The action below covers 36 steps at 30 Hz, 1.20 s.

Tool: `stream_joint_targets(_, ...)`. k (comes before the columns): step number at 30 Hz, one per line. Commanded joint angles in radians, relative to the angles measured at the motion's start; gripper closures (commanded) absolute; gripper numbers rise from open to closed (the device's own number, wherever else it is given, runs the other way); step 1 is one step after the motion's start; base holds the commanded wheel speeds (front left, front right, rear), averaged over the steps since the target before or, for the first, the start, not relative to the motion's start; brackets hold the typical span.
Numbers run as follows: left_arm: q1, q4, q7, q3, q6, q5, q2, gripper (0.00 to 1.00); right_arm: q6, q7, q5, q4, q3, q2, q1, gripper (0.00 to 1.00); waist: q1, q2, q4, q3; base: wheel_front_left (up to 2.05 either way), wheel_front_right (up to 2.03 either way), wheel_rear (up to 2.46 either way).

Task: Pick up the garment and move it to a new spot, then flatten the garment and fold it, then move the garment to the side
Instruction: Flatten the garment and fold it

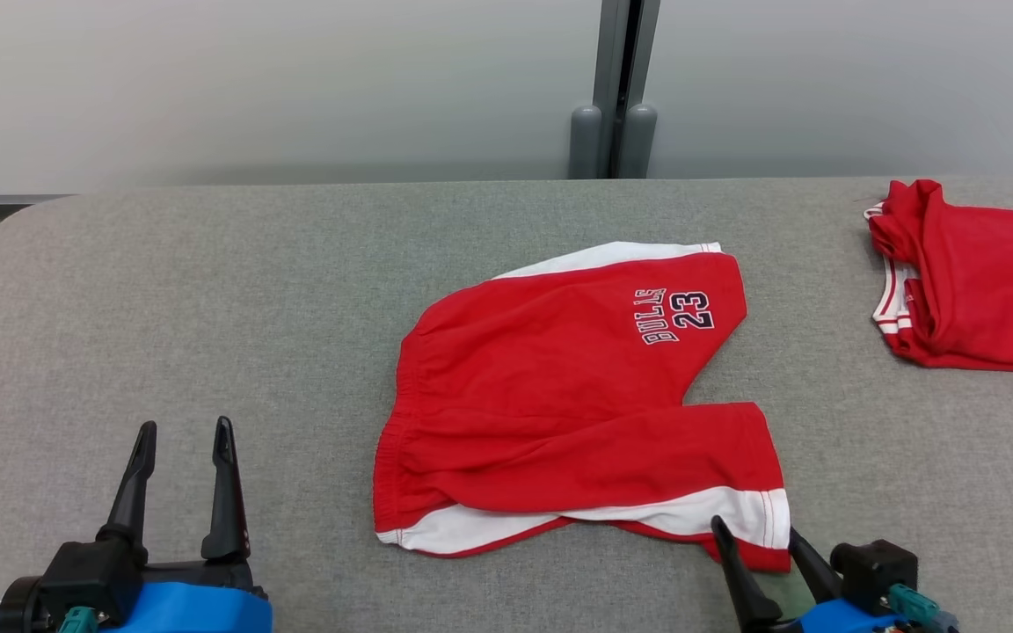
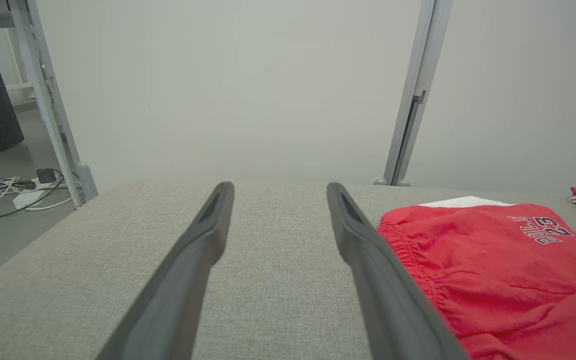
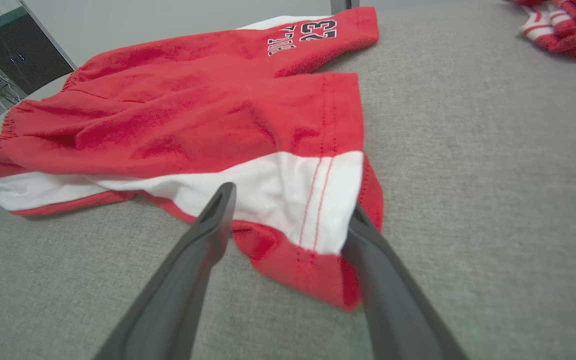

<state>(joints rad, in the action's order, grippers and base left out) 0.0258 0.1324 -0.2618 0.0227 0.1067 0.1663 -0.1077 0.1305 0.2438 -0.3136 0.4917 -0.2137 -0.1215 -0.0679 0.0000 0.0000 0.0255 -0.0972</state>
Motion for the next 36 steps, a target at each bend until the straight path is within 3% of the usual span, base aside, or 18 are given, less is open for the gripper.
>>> stream_joint_targets(1,-0.015,0.004,-0.004,0.006,0.005,-0.009,0.005,0.00,0.001,0.008,-0.016,0.008,-0.023,0.002,-0.022,0.00,0.0000,0.0000,0.000,-0.003,0.00,0.00,0.00)
stream_joint_targets(16,-0.030,0.045,-0.004,-0.036,0.020,-0.013,0.010,0.00,0.001,0.022,-0.072,0.025,-0.116,-0.023,-0.084,0.00,0.0000,0.0000,-0.003,-0.005,0.00,0.00,0.00)
stream_joint_targets(20,-0.027,0.097,-0.004,-0.112,0.026,0.006,-0.005,0.00,0.001,0.021,-0.078,0.065,-0.123,-0.024,-0.098,0.00,0.0000,0.0000,-0.001,-0.002,0.00,0.00,0.00)
stream_joint_targets(26,-0.041,0.181,-0.004,-0.303,0.023,0.094,-0.073,0.00,0.001,0.022,-0.084,0.088,-0.125,-0.021,-0.120,0.00,0.0000,0.0000,-0.002,-0.005,0.00,0.00,0.00)
stream_joint_targets(36,-0.109,0.314,-0.004,-0.512,0.024,0.226,-0.157,0.00,0.000,0.022,-0.090,0.080,-0.130,-0.028,-0.131,0.00,0.0000,0.0000,-0.015,-0.019,0.00,0.00,0.00)
